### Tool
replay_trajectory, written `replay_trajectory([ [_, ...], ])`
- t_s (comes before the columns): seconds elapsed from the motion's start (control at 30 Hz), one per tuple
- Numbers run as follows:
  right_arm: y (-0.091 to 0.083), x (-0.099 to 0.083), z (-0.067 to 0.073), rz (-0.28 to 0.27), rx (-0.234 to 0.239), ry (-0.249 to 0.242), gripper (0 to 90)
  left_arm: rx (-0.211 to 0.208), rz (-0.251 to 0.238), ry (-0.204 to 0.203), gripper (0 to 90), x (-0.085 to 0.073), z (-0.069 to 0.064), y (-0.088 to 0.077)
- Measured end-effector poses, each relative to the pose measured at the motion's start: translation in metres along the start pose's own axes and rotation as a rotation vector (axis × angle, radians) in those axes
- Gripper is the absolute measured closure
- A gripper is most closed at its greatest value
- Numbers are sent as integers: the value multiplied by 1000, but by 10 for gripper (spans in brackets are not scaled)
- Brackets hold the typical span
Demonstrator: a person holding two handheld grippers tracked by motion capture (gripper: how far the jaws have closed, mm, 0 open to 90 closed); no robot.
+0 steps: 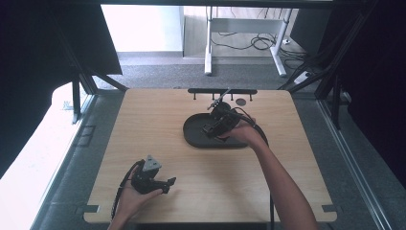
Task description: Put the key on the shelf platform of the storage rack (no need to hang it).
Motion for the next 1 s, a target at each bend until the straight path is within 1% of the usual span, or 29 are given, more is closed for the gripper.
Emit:
replay_trajectory([
  [0.13, 0, 5, -2, -1, -4, 2, 494, 4, -2, 3, 212, 0, 2, -1],
  [0.33, 3, 8, -6, -13, 1, 16, 494, 2, -4, 3, 212, 0, 2, -2],
  [0.57, 9, 11, -12, 11, -6, 12, 494, 4, 0, 2, 212, 0, 2, -1],
  [0.77, 14, 17, -22, 8, -13, 28, 494, 5, -5, -5, 212, 0, 5, -2],
  [0.83, 15, 18, -23, 7, -11, 29, 494, 3, -5, -5, 213, 0, 5, -2],
  [0.87, 17, 20, -25, 9, 0, 37, 494, 3, -2, -2, 212, 0, 5, -1],
  [0.93, 18, 21, -26, -1, 4, 39, 494, 4, -1, -3, 213, 0, 5, -1],
  [1.0, 24, 23, -31, 14, -3, 29, 494, 4, 3, -3, 212, 0, 6, -1],
])
Point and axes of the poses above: each handheld gripper's, and its own axes: y roughly forward along the jaws, x roughly out of its top, z roughly to its left, the point moved 3 cm from there along y, roughly forward along the jaws, and after that the axes turned 8 degrees about -y, right-handed, at the moved point
